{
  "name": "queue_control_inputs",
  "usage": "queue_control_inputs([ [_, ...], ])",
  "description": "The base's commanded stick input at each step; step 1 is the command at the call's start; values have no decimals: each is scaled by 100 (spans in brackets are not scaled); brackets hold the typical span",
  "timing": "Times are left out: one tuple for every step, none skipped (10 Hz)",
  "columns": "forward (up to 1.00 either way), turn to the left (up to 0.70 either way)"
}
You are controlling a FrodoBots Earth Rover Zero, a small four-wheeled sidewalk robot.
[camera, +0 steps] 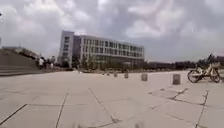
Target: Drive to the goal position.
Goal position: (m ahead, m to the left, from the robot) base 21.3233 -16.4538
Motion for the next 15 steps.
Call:
queue_control_inputs([
  [0,-70],
  [0,-66],
  [0,-46],
  [11,0],
  [50,0],
  [70,0],
  [70,0],
  [70,0],
  [70,0],
  [70,0],
  [70,3],
  [70,14],
  [70,14],
  [70,14],
  [70,14],
])
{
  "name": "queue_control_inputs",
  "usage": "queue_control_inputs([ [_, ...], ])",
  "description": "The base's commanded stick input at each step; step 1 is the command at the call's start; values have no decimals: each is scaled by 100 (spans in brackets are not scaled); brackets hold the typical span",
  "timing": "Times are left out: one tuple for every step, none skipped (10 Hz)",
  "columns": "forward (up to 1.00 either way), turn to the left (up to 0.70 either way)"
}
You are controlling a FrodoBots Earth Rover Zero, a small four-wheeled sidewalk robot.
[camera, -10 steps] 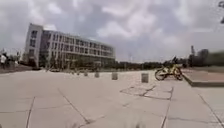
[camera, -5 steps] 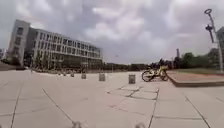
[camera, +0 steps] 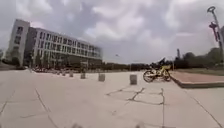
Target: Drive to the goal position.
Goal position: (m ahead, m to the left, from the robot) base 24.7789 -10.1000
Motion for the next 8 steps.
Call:
queue_control_inputs([
  [70,14],
  [70,14],
  [70,14],
  [70,14],
  [70,14],
  [70,14],
  [70,0],
  [70,0],
])
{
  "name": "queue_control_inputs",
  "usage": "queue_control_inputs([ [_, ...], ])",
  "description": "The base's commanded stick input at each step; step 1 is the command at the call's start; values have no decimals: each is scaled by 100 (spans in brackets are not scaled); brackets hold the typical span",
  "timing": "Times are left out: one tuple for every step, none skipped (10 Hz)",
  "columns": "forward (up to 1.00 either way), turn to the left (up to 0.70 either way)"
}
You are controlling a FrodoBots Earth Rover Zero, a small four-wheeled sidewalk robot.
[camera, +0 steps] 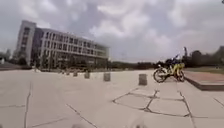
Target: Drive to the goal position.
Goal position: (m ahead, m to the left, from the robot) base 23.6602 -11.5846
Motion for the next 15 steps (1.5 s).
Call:
queue_control_inputs([
  [70,-1],
  [70,-4],
  [70,-11],
  [70,-13],
  [70,-14],
  [70,-8],
  [70,0],
  [70,0],
  [70,0],
  [70,0],
  [70,-2],
  [70,-7],
  [70,-12],
  [70,-14],
  [70,-14],
])
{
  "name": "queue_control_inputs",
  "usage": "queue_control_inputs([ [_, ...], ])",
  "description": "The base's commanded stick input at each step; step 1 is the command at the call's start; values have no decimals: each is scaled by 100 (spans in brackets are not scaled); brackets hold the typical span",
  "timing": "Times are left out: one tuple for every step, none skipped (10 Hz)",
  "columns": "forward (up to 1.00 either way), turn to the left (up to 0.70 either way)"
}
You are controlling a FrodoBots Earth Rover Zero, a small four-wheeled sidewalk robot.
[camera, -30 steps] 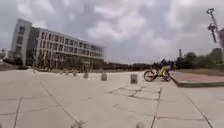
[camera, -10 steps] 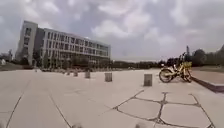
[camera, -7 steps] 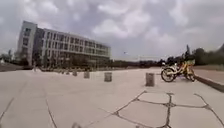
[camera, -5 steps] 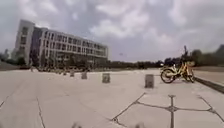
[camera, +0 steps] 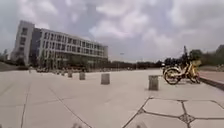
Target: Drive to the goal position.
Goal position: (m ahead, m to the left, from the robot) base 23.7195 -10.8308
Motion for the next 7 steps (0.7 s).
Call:
queue_control_inputs([
  [70,-5],
  [70,-1],
  [70,0],
  [70,0],
  [70,0],
  [70,0],
  [70,0],
])
